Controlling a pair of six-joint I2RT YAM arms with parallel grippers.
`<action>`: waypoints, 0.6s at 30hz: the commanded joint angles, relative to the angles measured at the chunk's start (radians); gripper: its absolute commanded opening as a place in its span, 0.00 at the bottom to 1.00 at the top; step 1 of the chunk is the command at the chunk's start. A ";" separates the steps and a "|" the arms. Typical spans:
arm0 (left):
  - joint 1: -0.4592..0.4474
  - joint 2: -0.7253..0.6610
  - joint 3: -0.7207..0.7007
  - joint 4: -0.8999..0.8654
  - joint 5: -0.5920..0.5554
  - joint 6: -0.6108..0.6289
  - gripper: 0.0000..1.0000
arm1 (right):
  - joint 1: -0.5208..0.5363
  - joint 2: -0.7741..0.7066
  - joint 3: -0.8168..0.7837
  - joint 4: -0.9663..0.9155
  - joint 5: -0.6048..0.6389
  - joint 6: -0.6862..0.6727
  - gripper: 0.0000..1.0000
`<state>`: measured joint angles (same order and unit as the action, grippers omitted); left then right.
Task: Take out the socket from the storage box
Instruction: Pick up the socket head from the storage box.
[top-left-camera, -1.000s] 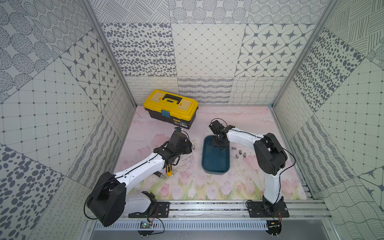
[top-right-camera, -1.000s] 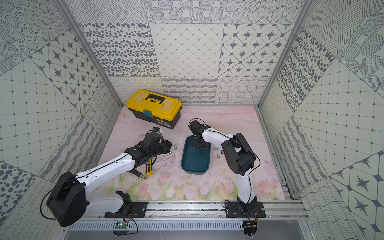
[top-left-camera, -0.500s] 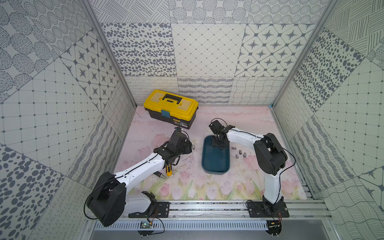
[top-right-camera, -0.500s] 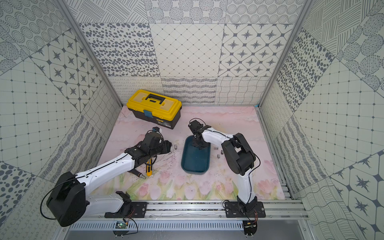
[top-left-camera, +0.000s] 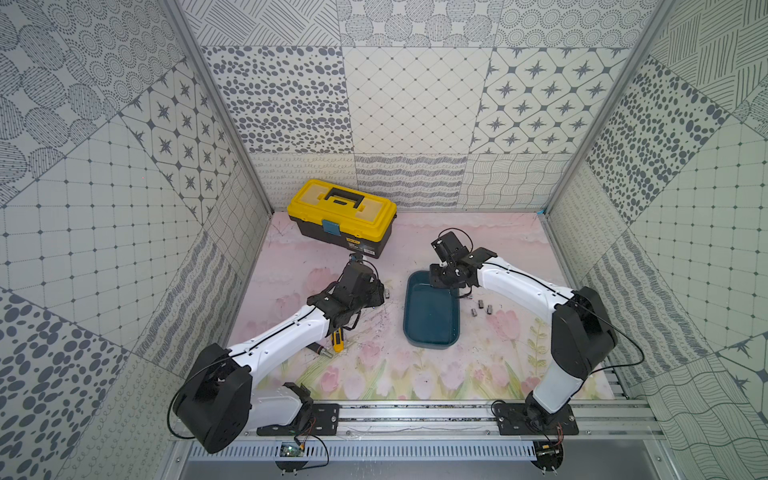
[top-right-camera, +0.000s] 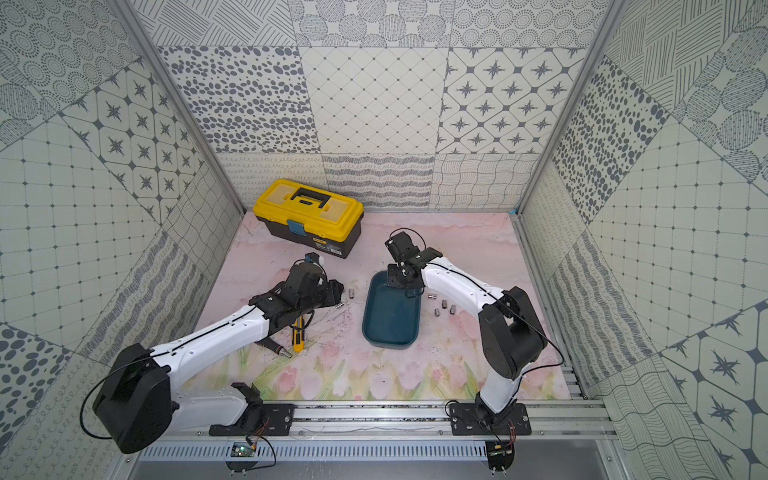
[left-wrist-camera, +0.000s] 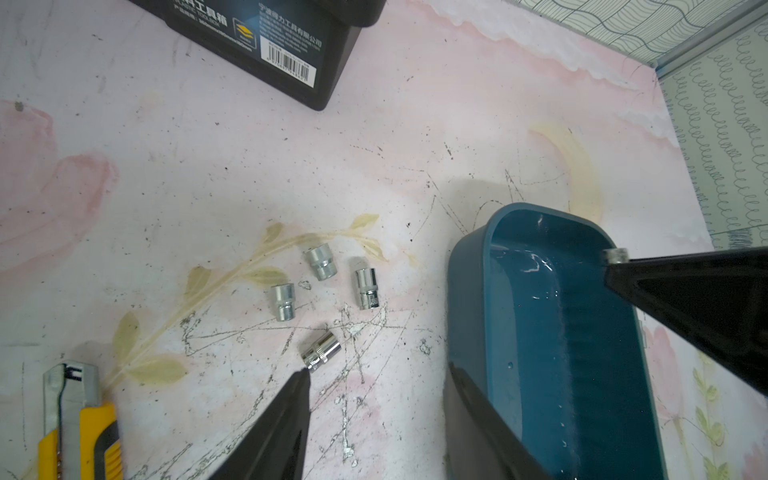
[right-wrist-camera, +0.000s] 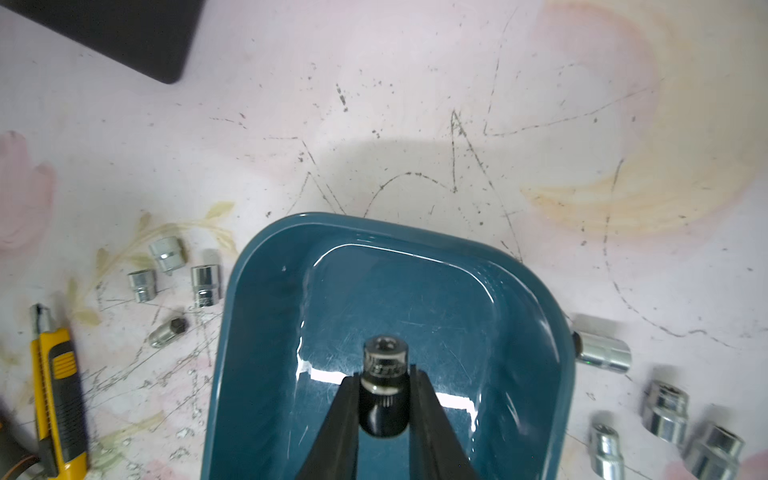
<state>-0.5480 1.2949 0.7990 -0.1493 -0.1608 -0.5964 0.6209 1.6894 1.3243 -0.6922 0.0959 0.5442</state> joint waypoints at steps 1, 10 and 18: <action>0.002 -0.005 0.013 0.005 0.006 0.021 0.56 | -0.010 -0.068 -0.014 -0.027 0.027 -0.041 0.18; 0.002 -0.018 0.005 0.004 0.013 0.015 0.56 | -0.114 -0.214 -0.094 -0.066 0.052 -0.107 0.19; 0.002 -0.008 0.009 0.003 0.027 0.007 0.56 | -0.291 -0.158 -0.246 0.031 -0.022 -0.201 0.18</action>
<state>-0.5480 1.2842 0.7990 -0.1497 -0.1551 -0.5968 0.3641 1.4933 1.1099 -0.7208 0.1032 0.3973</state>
